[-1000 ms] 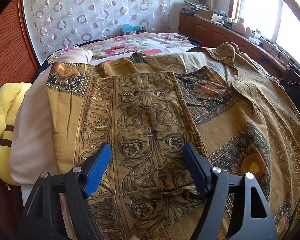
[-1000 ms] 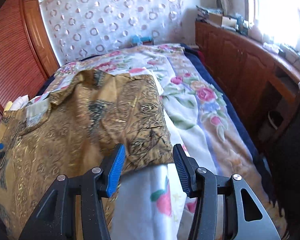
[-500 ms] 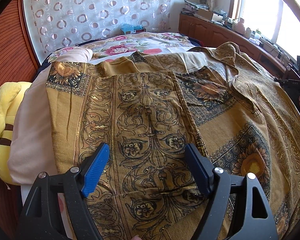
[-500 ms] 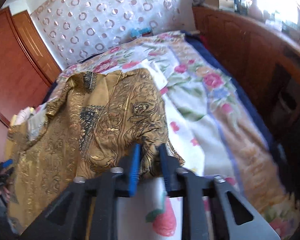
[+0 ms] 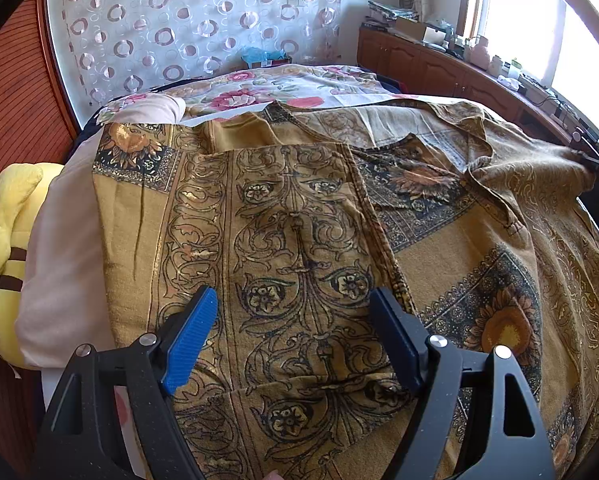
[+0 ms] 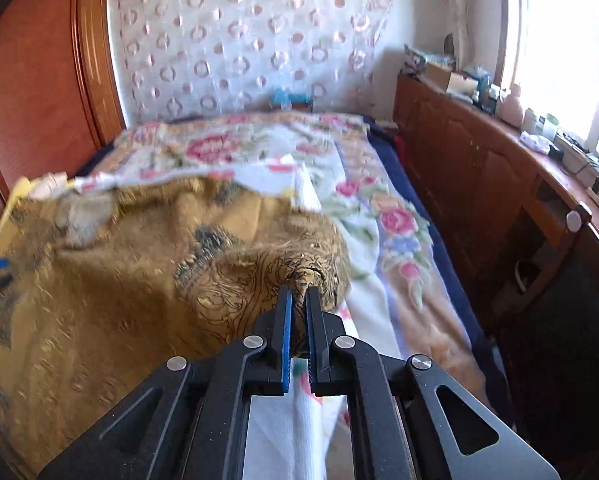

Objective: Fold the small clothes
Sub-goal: 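Grasp the shirt side edge by the floral bedspread with the right gripper, then fold the grasped side inward toward the left gripper and release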

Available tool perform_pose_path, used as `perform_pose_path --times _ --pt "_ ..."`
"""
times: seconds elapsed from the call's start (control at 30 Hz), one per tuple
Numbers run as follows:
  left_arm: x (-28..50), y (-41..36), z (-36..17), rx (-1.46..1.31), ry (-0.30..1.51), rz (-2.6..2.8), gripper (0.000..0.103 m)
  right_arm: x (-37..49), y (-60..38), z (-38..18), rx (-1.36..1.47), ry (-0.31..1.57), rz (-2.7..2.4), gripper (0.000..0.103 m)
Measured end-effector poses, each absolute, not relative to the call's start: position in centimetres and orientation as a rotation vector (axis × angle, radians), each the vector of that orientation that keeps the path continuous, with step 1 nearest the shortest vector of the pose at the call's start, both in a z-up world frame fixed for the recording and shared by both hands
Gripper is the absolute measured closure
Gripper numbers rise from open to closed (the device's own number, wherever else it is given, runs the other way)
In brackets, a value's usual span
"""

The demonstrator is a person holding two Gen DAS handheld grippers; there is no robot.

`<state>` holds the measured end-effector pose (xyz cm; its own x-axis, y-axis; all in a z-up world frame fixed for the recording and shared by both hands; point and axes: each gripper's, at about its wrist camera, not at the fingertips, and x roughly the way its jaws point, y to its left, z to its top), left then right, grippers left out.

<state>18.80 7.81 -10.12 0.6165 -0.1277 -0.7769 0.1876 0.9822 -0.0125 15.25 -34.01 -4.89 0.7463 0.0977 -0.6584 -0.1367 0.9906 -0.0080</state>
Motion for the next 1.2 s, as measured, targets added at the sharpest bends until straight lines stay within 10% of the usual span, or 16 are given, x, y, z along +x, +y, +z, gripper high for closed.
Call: perform_pose_path --times 0.57,0.83,1.2 --pt "18.8 7.9 -10.1 0.072 0.888 -0.182 0.023 12.2 -21.2 -6.2 -0.252 0.648 0.395 0.097" --pt "18.8 7.9 -10.1 0.071 0.889 -0.182 0.023 11.8 -21.4 -7.5 -0.222 0.68 0.408 0.065" --pt "18.8 7.8 -10.1 0.071 0.889 -0.182 0.023 15.0 -25.4 -7.2 -0.03 0.724 0.348 0.059"
